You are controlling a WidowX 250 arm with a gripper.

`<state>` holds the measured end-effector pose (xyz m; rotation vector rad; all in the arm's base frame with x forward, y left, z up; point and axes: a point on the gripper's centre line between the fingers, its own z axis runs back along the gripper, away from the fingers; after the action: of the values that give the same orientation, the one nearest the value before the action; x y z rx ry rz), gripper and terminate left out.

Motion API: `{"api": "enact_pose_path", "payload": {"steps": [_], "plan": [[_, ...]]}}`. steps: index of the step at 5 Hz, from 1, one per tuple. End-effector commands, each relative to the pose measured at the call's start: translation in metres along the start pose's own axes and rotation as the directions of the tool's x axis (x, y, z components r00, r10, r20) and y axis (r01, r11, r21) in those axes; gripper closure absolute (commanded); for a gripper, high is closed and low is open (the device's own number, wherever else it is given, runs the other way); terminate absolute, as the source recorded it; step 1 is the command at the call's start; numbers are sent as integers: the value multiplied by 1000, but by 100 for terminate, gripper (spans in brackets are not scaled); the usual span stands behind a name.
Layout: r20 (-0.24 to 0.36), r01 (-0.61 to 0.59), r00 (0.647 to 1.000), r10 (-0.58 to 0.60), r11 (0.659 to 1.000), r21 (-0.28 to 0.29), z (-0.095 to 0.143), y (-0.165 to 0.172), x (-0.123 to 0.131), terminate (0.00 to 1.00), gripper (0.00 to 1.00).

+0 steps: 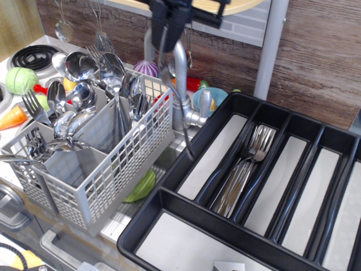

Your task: Put fork from basket to tray

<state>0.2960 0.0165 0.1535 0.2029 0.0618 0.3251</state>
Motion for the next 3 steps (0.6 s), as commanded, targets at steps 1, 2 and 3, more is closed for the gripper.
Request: {"api": "enact_pose_path", "payload": {"steps": [1,2,3], "plan": [[-34,-11,999,8,997,-82,-9,-8,0,0,100],[-73,-68,996,56,982,-177,-25,-15,-9,0,100],[-100,-76,993,57,977,-200,-34,-17,-11,0,100]]}}
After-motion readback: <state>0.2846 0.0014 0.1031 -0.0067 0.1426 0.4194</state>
